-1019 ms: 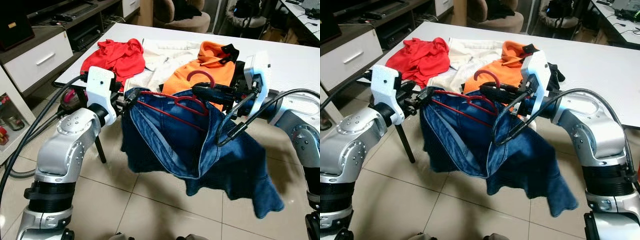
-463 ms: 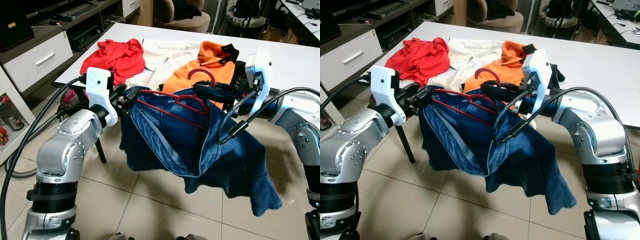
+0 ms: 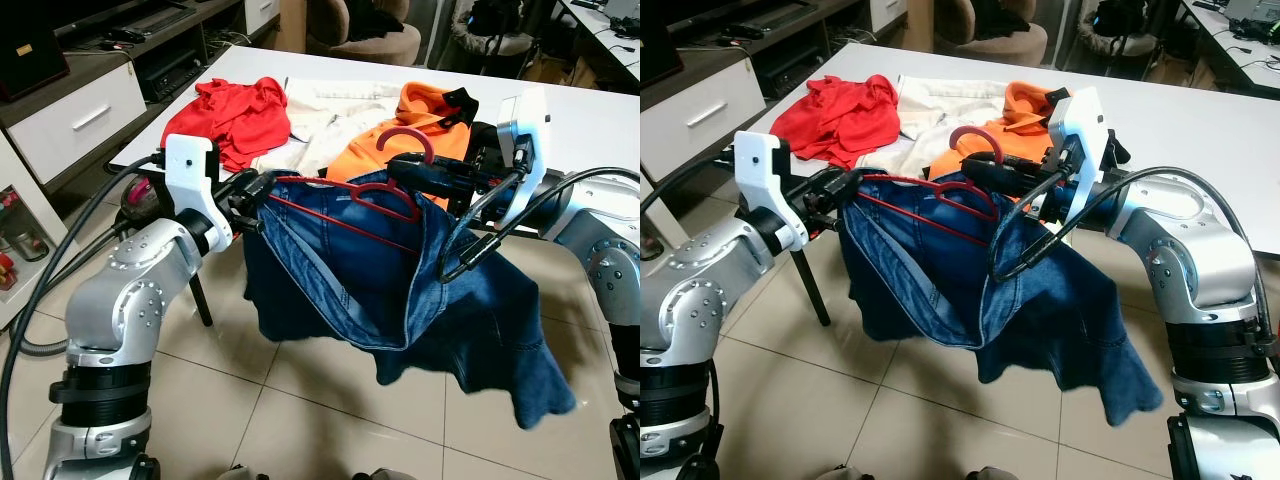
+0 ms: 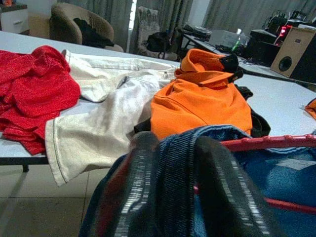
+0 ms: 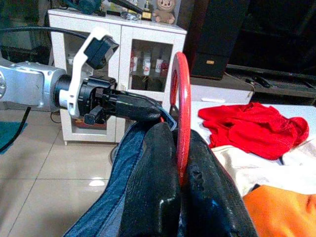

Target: Hang hanger

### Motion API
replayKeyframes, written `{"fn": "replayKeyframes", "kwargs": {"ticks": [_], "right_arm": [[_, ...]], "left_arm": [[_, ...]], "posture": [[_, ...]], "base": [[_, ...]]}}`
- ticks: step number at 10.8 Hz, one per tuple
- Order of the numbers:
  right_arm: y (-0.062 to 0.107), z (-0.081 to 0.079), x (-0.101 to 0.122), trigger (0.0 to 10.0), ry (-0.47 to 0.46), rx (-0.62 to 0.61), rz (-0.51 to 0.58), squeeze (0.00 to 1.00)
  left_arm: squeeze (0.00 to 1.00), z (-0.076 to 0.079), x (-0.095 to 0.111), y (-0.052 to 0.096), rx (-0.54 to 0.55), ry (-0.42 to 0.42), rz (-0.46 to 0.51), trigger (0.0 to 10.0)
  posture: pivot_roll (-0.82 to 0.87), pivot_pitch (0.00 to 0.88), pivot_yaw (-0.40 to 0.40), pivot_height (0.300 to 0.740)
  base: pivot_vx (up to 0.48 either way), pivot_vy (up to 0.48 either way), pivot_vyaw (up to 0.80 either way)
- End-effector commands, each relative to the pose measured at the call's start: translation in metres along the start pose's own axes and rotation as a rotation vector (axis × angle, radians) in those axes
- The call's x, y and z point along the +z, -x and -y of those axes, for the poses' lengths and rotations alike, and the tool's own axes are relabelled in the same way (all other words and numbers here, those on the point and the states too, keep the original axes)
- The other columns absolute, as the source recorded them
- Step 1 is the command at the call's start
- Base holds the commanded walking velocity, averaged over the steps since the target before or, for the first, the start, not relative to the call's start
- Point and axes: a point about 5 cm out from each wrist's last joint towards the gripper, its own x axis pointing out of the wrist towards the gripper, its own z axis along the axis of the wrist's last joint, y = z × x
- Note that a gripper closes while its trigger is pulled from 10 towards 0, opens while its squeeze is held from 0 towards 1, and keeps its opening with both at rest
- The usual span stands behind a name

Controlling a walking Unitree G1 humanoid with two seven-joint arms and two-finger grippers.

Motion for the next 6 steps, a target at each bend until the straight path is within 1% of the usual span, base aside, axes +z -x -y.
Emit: {"fn": "replayKeyframes", "kwargs": {"ticks": [1, 4, 6], "right_arm": [[0.0031, 0.0024, 0.015, 0.0, 0.037, 0.0, 0.049, 0.0], [0.0036, 0.0019, 0.015, 0.0, 0.037, -0.003, 0.052, 0.0], [0.0045, 0.0025, 0.0151, 0.0, 0.037, -0.015, 0.053, 0.0]], "left_arm": [[0.0, 0.0009, 0.0061, -0.0004, -0.006, -0.017, 0.017, 0.0], [0.0, 0.0004, 0.0082, 0.0005, -0.012, -0.021, 0.028, 0.0], [0.0, -0.001, 0.0124, 0.0, -0.003, -0.009, 0.045, 0.0]], "posture": [[-0.16, 0.0, -0.017, 0.74], [-0.16, 0.0, -0.018, 0.74], [-0.16, 0.0, -0.013, 0.74]], "base": [[0.0, 0.0, 0.0], [0.0, 0.0, 0.0], [0.0, 0.0, 0.0]]}}
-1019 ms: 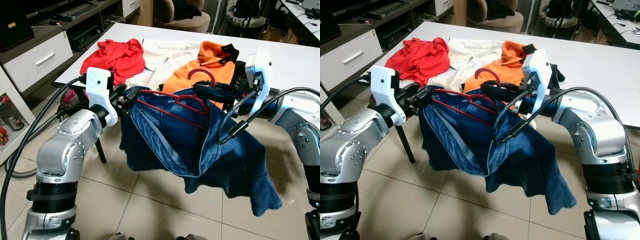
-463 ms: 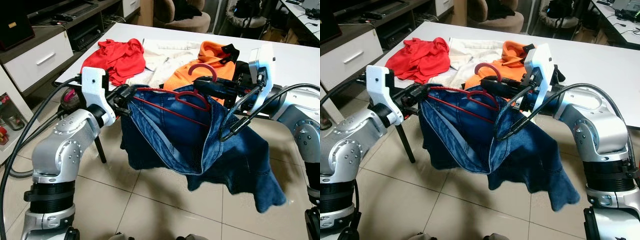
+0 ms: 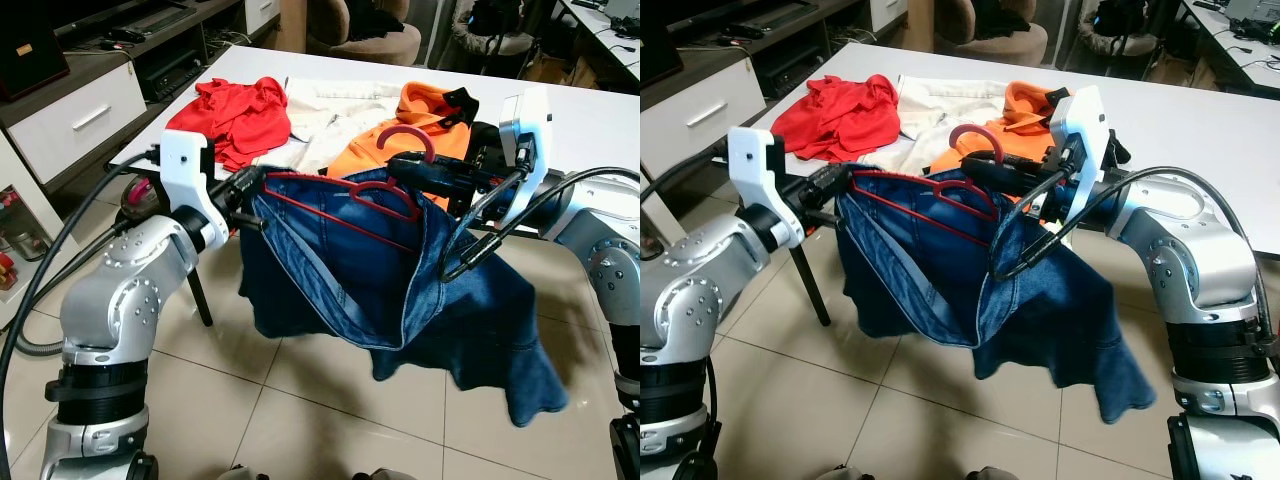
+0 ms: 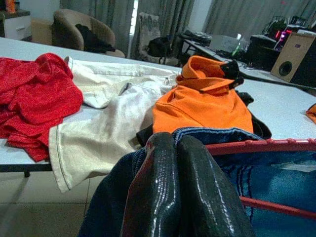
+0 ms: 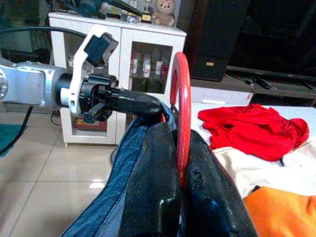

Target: Hang hanger

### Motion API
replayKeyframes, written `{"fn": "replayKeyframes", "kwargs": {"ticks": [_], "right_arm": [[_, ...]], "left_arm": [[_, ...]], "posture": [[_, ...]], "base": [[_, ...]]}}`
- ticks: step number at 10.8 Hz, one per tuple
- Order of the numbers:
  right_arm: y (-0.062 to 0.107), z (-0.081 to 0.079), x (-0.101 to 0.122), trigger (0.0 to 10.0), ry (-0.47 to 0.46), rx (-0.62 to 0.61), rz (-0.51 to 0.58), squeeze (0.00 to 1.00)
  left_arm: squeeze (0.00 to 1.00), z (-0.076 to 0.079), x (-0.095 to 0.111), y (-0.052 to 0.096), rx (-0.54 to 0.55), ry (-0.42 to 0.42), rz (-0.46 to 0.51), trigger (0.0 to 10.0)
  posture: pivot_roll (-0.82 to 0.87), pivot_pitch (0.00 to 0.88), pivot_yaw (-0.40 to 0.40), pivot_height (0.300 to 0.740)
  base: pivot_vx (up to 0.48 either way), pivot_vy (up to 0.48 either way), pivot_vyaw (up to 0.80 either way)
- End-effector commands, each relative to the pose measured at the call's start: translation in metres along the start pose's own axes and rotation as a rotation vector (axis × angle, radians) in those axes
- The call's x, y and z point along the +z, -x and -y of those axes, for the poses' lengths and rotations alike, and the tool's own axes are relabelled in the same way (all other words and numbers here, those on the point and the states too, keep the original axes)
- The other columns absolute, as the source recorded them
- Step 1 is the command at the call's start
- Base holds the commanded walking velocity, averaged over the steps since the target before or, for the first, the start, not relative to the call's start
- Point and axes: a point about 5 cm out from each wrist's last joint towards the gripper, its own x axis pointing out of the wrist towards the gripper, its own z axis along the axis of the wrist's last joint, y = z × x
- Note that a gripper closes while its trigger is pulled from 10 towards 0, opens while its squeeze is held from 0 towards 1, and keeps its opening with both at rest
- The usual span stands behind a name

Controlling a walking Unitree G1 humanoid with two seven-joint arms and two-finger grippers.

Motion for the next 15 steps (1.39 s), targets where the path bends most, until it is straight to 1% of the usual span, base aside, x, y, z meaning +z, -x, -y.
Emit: {"fn": "replayKeyframes", "kwargs": {"ticks": [1, 4, 5, 6, 7, 9, 10, 11, 12, 13, 14, 15], "right_arm": [[0.003, 0.003, 0.011, 0.0, 0.044, -0.021, 0.029, 0.0], [0.001, 0.005, 0.004, 0.0, 0.07, -0.054, -0.013, 0.0], [0.001, 0.006, 0.002, 0.0, 0.074, -0.067, -0.023, 0.0], [0.0, 0.007, 0.001, 0.0, 0.076, -0.077, -0.026, 0.0], [-0.001, 0.008, 0.001, 0.0, 0.076, -0.081, -0.029, 0.0], [-0.004, 0.006, -0.002, 0.0, 0.072, -0.075, -0.036, 0.0], [-0.004, 0.006, -0.003, 0.0, 0.072, -0.08, -0.036, 0.0], [-0.004, 0.006, -0.002, 0.0, 0.072, -0.091, -0.024, 0.0], [-0.006, 0.006, 0.0, 0.0, 0.074, -0.096, -0.007, 0.0], [-0.008, 0.007, 0.002, 0.0, 0.079, -0.102, 0.002, 0.0], [-0.008, 0.009, 0.002, 0.0, 0.081, -0.113, 0.002, 0.0], [-0.008, 0.01, 0.002, 0.0, 0.083, -0.122, 0.004, 0.0]], "left_arm": [[0.0, 0.007, 0.013, -0.002, -0.039, -0.003, 0.034, 0.0], [0.0, 0.029, 0.032, -0.001, -0.142, -0.007, 0.057, 0.0], [0.0, 0.033, 0.035, 0.0, -0.162, -0.011, 0.056, 0.0], [0.0, 0.034, 0.038, 0.0, -0.163, 0.001, 0.062, 0.0], [0.0, 0.034, 0.038, 0.001, -0.162, -0.006, 0.054, 0.0], [0.0, 0.024, 0.033, 0.001, -0.105, -0.042, 0.022, 0.0], [0.0, 0.023, 0.035, 0.001, -0.101, -0.026, 0.032, 0.0], [0.0, 0.032, 0.036, 0.0, -0.141, 0.008, 0.03, 0.0], [0.0, 0.043, 0.034, -0.002, -0.19, 0.04, 0.025, 0.0], [0.0, 0.051, 0.032, -0.002, -0.219, 0.05, 0.014, 0.0], [0.0, 0.054, 0.035, -0.002, -0.233, 0.071, 0.024, 0.0], [0.0, 0.052, 0.037, 0.0, -0.225, 0.061, 0.018, 0.0]], "posture": [[-0.16, 0.0, -0.012, 0.74], [-0.16, 0.0, -0.011, 0.74], [-0.16, 0.0, -0.01, 0.74], [-0.15, 0.0, -0.012, 0.74], [-0.15, 0.0, -0.011, 0.74], [-0.15, 0.001, -0.011, 0.74], [-0.15, 0.001, -0.009, 0.74], [-0.16, 0.0, -0.007, 0.74], [-0.16, 0.0, -0.004, 0.74], [-0.16, 0.002, -0.001, 0.74], [-0.15, 0.004, -0.002, 0.74], [-0.15, 0.002, -0.003, 0.74]], "base": [[0.0, 0.0, 0.0], [0.0, 0.0, 0.0], [0.0, 0.0, 0.0], [0.0, 0.0, 0.0], [0.0, 0.0, 0.0], [0.0, 0.0, 0.0], [0.0, 0.0, 0.0], [0.0, 0.0, 0.0], [0.0, 0.0, 0.0], [0.0, 0.0, 0.0], [0.0, 0.0, 0.0], [0.0, 0.0, 0.0]]}}
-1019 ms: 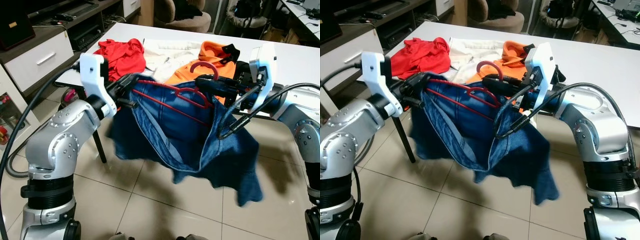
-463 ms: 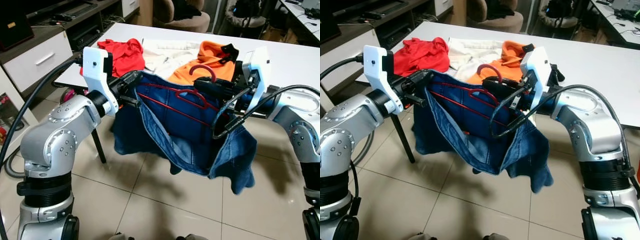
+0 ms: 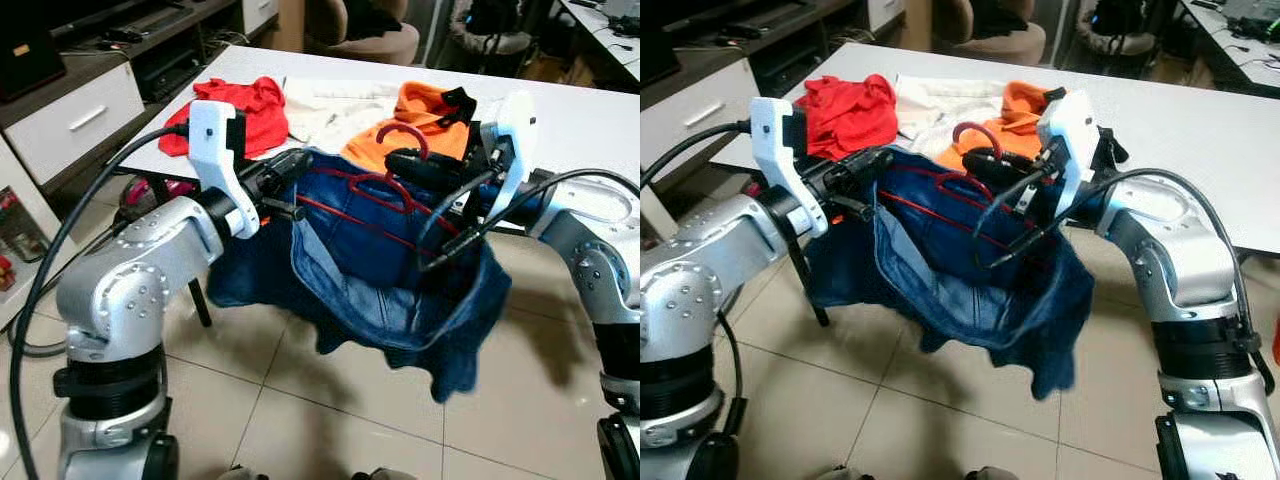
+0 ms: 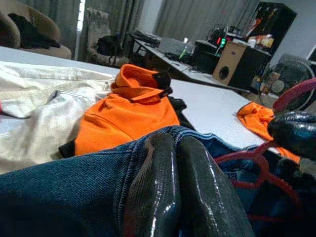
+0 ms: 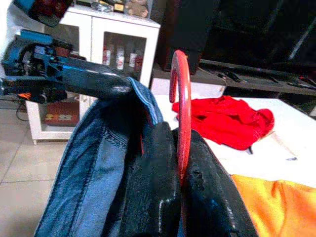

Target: Hang hanger

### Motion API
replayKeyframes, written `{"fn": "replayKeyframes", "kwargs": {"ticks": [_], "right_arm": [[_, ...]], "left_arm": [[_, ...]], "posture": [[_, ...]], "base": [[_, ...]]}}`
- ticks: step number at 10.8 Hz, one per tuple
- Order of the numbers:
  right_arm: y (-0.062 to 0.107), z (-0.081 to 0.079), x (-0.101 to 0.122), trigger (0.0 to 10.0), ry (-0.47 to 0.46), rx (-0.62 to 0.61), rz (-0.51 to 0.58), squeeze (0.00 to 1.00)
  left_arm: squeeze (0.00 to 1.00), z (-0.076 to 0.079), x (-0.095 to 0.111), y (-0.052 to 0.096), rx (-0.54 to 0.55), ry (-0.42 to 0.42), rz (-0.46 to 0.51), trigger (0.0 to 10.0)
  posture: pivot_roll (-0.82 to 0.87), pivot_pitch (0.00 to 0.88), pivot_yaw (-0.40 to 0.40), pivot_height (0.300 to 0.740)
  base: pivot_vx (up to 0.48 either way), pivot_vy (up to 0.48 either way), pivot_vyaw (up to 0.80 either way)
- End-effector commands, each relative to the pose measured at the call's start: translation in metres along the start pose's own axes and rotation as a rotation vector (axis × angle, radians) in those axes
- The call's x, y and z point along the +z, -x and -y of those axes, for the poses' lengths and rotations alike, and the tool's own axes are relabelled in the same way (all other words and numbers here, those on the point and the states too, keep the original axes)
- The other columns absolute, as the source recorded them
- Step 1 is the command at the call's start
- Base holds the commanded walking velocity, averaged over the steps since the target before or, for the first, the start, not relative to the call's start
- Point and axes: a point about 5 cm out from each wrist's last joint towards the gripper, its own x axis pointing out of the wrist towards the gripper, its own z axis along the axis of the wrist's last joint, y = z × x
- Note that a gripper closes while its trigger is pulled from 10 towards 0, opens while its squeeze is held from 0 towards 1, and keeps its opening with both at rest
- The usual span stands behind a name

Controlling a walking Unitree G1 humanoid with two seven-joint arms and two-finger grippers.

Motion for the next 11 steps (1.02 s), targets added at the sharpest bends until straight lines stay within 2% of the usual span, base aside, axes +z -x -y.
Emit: {"fn": "replayKeyframes", "kwargs": {"ticks": [1, 3, 4, 5, 6, 7, 8, 11], "right_arm": [[0.0, 0.004, 0.011, 0.0, 0.037, -0.017, 0.038, 0.0], [0.001, 0.016, 0.017, 0.0, 0.06, -0.095, 0.063, 0.0], [0.002, 0.021, 0.02, 0.0, 0.064, -0.118, 0.074, 0.0], [0.001, 0.021, 0.022, 0.0, 0.062, -0.114, 0.085, 0.0], [0.001, 0.019, 0.022, 0.0, 0.059, -0.103, 0.089, 0.0], [0.0, 0.017, 0.021, 0.0, 0.055, -0.086, 0.089, 0.0], [0.0, 0.016, 0.021, 0.0, 0.055, -0.082, 0.089, 0.0], [0.002, 0.016, 0.019, 0.0, 0.055, -0.085, 0.08, 0.0]], "left_arm": [[0.0, 0.005, 0.009, -0.001, -0.013, -0.026, 0.015, 0.0], [0.0, 0.005, 0.003, 0.008, -0.017, -0.071, -0.055, 0.0], [0.0, 0.001, -0.007, 0.01, -0.011, -0.138, -0.129, 0.0], [0.0, -0.002, -0.01, 0.01, 0.012, -0.166, -0.144, 0.0], [0.0, -0.001, -0.01, 0.009, 0.012, -0.166, -0.14, 0.9], [0.0, 0.001, -0.011, 0.008, 0.001, -0.154, -0.139, 10.0], [1.0, 0.001, -0.011, 0.009, 0.001, -0.158, -0.142, 10.0], [1.0, -0.007, -0.004, 0.015, 0.02, -0.158, -0.117, 10.0]], "posture": [[-0.15, 0.002, -0.002, 0.74], [-0.15, 0.001, -0.008, 0.74], [-0.14, 0.001, -0.01, 0.74], [-0.14, 0.002, -0.01, 0.74], [-0.15, 0.0, -0.009, 0.74], [-0.15, 0.0, -0.007, 0.74], [-0.15, 0.0, -0.004, 0.74], [-0.15, 0.0, -0.004, 0.74]], "base": [[0.0, 0.0, 0.0], [0.0, 0.0, 0.0], [0.0, 0.0, 0.0], [0.0, 0.0, 0.0], [0.0, 0.0, 0.0], [0.0, 0.0, 0.0], [0.0, 0.0, 0.0], [0.0, 0.0, 0.0]]}}
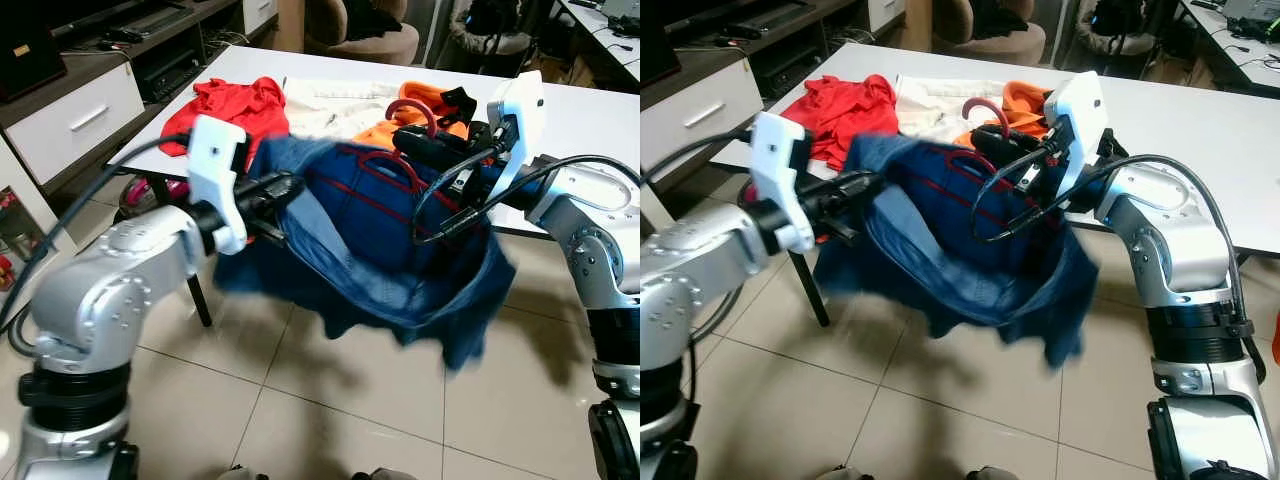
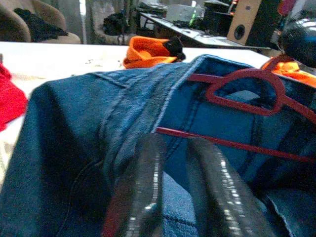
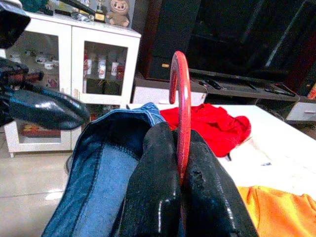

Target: Hang hanger

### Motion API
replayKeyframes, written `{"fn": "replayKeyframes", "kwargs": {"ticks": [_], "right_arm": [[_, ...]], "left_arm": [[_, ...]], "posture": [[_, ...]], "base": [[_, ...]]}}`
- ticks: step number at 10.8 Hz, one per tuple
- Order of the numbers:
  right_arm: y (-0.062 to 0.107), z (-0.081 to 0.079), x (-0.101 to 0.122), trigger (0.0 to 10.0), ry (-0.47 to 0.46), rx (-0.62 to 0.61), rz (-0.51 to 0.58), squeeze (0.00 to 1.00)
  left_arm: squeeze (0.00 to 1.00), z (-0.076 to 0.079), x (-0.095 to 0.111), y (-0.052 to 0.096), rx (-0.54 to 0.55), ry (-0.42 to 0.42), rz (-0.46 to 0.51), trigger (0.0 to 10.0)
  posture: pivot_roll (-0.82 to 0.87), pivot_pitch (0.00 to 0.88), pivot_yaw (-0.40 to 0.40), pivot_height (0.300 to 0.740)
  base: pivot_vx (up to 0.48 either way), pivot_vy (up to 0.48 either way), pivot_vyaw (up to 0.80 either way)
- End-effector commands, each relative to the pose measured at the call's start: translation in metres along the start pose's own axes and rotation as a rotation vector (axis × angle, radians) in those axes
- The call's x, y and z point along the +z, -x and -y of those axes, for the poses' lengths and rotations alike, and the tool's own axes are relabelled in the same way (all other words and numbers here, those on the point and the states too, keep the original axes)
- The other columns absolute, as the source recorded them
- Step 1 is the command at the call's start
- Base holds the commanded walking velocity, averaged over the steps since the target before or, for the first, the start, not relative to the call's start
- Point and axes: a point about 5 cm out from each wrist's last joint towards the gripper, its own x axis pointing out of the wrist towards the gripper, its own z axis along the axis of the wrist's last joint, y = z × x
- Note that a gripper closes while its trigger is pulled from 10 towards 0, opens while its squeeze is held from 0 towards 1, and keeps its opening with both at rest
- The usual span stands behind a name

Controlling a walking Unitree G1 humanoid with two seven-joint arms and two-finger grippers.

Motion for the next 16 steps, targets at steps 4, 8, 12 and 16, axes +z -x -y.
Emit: {"fn": "replayKeyframes", "kwargs": {"ticks": [4, 8, 12, 16], "right_arm": [[0.006, -0.002, -0.003, 0.0, -0.003, -0.014, -0.012, 0.0], [0.011, -0.059, -0.074, 10.0, -0.024, -0.102, -0.157, 0.0], [0.022, -0.101, -0.115, 10.0, -0.143, -0.304, -0.134, 0.0], [0.032, -0.099, -0.103, 10.0, -0.172, -0.255, -0.091, 0.0]], "left_arm": [[0.05, -0.024, 0.018, 0.008, 0.16, -0.071, 0.157, 10.0], [0.0, -0.086, -0.05, 0.05, 0.637, -0.102, 0.085, 10.0], [0.0, -0.044, -0.148, 0.063, 0.584, 0.027, -0.048, 10.0], [0.0, -0.022, -0.127, 0.059, 0.554, -0.107, 0.067, 10.0]], "posture": [[-0.14, 0.0, -0.021, 0.74], [-0.13, 0.0, -0.029, 0.74], [-0.11, 0.0, -0.052, 0.74], [-0.09, 0.0, -0.039, 0.74]], "base": [[0.0, 0.0, 0.0], [0.0, 0.0, 0.0], [0.0, 0.0, 0.8], [0.0, 0.0, 0.8]]}}
